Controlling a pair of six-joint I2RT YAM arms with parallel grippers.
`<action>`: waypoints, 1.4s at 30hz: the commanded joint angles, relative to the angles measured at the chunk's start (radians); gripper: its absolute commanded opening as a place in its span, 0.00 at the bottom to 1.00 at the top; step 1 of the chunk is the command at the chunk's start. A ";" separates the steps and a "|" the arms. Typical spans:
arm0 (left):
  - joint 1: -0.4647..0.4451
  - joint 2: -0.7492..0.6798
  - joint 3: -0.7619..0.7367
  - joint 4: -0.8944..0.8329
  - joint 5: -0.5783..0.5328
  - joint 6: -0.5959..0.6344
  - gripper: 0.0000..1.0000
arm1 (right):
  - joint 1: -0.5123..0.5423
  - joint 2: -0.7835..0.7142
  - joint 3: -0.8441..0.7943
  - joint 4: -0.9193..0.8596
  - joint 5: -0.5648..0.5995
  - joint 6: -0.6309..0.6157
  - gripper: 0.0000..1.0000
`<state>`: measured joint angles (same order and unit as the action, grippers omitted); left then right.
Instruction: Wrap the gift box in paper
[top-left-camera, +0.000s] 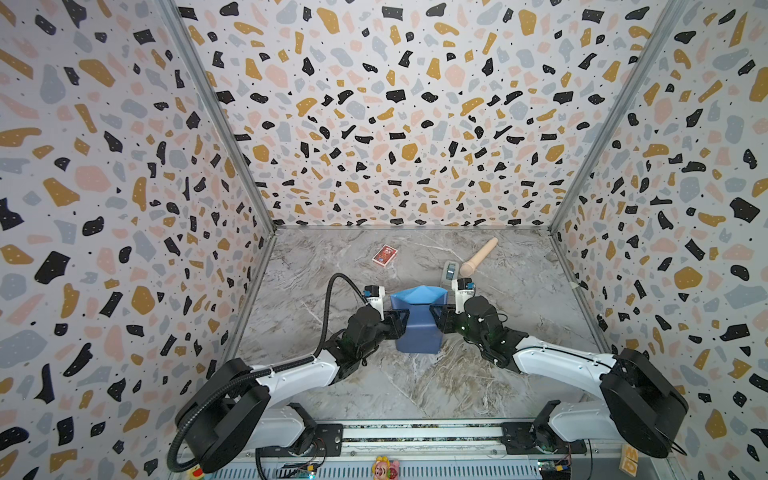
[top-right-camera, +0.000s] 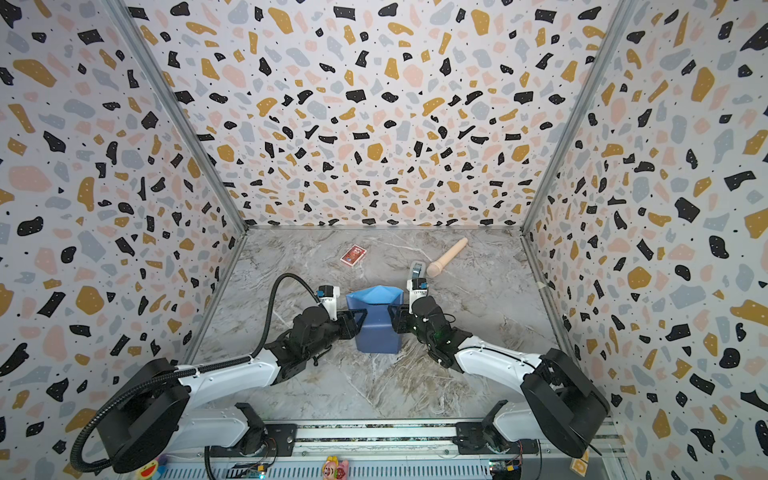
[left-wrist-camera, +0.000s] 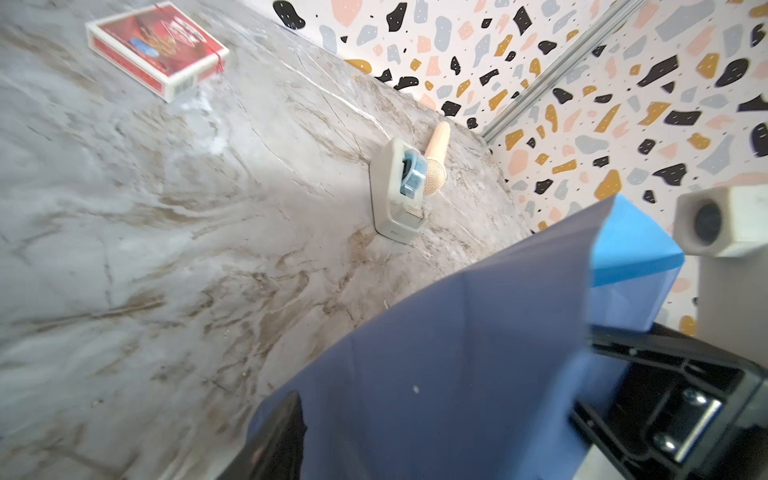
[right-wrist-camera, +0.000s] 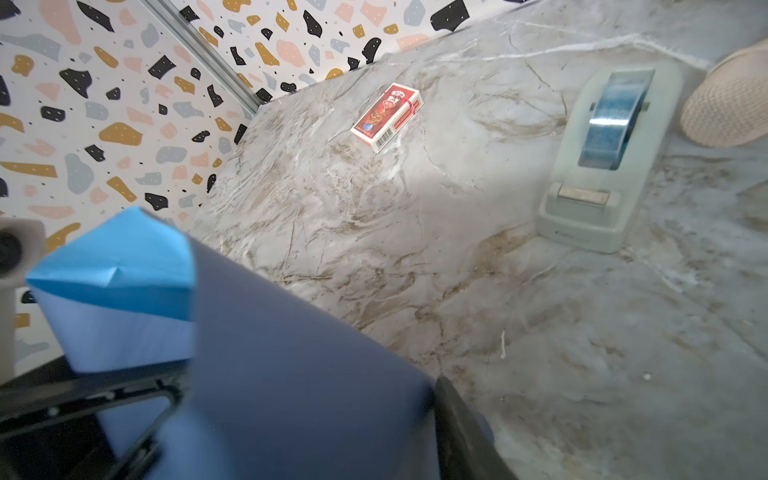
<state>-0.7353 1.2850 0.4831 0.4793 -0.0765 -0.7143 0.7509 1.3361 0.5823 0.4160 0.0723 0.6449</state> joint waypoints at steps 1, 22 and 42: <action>-0.002 0.013 0.055 -0.144 -0.143 0.092 0.59 | -0.002 0.008 -0.040 -0.114 0.061 -0.058 0.38; -0.013 0.046 0.153 -0.170 -0.260 0.204 0.48 | 0.016 0.025 0.090 -0.250 0.141 -0.196 0.21; -0.041 0.071 0.222 -0.176 -0.308 0.243 0.36 | 0.018 0.038 0.157 -0.275 0.141 -0.222 0.12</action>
<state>-0.7757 1.3525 0.6685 0.3016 -0.3519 -0.4870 0.7681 1.3643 0.7406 0.1799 0.2100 0.4206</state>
